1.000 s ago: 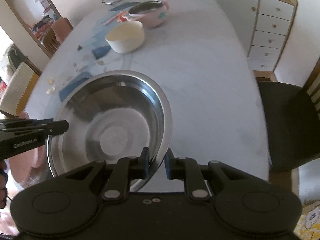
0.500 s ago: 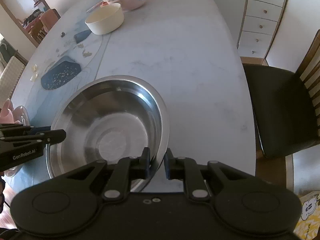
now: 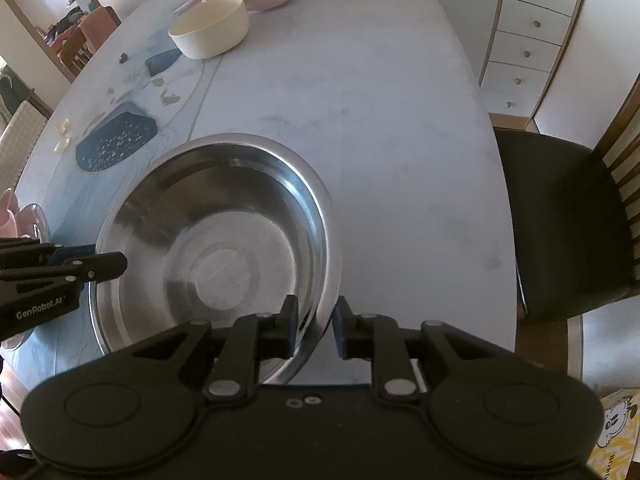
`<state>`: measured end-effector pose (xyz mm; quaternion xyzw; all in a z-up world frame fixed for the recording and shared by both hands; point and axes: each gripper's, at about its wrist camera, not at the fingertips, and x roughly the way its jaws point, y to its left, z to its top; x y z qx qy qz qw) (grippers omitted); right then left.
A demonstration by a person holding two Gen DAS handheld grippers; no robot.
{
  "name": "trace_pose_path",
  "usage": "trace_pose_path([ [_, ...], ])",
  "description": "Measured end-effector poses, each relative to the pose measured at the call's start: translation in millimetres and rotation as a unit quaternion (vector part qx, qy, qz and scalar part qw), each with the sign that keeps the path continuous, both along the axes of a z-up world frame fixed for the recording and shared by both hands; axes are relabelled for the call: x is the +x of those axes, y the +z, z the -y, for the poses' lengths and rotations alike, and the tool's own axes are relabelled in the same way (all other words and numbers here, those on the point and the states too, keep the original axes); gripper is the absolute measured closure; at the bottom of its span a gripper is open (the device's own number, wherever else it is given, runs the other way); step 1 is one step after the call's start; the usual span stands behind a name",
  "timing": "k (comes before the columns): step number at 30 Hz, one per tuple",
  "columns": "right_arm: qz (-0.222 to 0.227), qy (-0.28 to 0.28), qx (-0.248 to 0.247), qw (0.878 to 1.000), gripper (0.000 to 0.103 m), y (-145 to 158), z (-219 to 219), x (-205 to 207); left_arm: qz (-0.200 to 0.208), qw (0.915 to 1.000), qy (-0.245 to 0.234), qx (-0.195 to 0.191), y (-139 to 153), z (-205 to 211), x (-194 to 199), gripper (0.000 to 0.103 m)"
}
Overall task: Organize plates and bowls
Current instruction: 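Lift the steel bowl with both grippers and carry it toward the plate stack, then lower the steel bowl onto the plate stack and open both grippers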
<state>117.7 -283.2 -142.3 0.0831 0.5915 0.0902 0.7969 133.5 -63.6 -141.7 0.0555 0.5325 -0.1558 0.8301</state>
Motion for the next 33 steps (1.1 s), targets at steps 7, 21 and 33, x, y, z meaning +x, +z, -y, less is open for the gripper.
trace_pose_path([
  [7, 0.002, -0.001, -0.005, 1.0, 0.071, 8, 1, 1, -0.011, 0.9998, -0.002, -0.016, 1, -7, 2, 0.087],
  [21, 0.028, 0.0, -0.002, 1.0, 0.051, 47, -5, 12, 0.025, 0.9989, 0.004, -0.039, 37, -27, 8, 0.07],
  [33, 0.088, 0.036, -0.004, 0.995, 0.038, 108, -14, 54, 0.11, 0.9927, 0.016, -0.048, 99, -38, 46, 0.039],
])
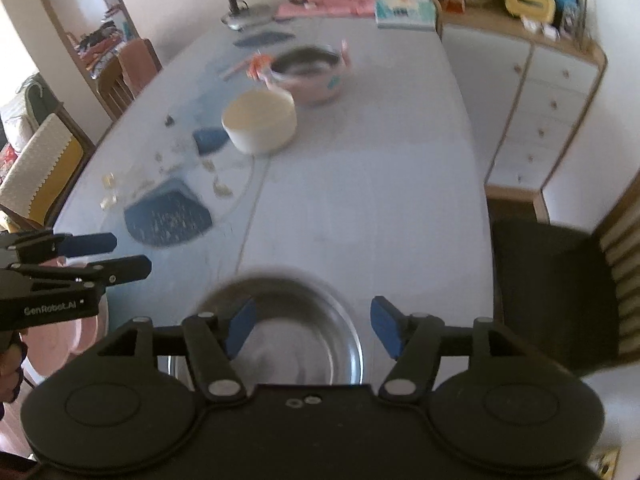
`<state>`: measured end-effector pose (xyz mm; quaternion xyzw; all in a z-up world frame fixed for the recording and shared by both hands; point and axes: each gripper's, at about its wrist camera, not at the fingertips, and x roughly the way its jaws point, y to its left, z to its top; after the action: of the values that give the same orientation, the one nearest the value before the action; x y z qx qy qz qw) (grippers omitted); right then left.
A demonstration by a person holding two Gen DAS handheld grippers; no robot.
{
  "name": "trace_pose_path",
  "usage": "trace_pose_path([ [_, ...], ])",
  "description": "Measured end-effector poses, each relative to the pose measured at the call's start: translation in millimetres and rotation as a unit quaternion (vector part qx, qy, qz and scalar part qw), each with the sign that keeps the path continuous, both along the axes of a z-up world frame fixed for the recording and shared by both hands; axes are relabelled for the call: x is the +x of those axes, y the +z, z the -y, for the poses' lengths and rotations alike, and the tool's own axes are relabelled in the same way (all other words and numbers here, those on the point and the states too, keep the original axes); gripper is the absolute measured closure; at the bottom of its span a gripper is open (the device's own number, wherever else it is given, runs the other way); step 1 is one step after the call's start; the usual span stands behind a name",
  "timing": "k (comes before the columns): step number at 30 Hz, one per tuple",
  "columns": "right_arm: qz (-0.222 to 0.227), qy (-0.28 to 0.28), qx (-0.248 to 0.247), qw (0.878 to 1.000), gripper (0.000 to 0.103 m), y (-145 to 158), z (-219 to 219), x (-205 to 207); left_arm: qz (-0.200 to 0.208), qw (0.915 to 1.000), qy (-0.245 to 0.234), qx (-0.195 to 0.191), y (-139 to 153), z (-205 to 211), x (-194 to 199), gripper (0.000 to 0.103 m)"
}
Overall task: Organize plates and bowls
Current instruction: 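Lower the steel bowl onto the plate stack and open both grippers, then move both grippers toward the pink pot with the steel interior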
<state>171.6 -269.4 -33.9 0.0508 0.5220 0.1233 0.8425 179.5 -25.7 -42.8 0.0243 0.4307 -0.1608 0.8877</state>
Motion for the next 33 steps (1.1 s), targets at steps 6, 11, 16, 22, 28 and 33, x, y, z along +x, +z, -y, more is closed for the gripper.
trace_pose_path([
  [6, 0.034, 0.013, -0.005, 0.999, 0.026, 20, 0, 40, 0.043, 0.9991, 0.003, 0.009, 29, -1, 34, 0.029],
  [11, 0.045, 0.016, -0.006, 0.999, 0.021, 21, -2, 78, 0.065, 0.9978, 0.001, 0.014, 40, 5, 58, 0.024],
  [16, 0.06, 0.01, 0.008, 0.998, 0.007, 19, 1, 112, 0.063, 0.9979, 0.011, 0.01, 41, 10, 93, 0.024],
  [22, 0.079, 0.004, -0.008, 0.997, 0.004, 13, 1, 164, 0.068, 0.9969, 0.027, 0.029, 43, 17, 149, 0.024],
  [28, 0.084, -0.011, -0.024, 0.996, 0.004, -2, 2, 218, 0.059, 0.997, 0.039, 0.03, 41, 21, 220, 0.024],
  [33, 0.081, -0.016, -0.034, 0.996, 0.004, -19, -2, 258, 0.046, 0.9971, 0.051, 0.035, 30, 25, 272, 0.024],
])
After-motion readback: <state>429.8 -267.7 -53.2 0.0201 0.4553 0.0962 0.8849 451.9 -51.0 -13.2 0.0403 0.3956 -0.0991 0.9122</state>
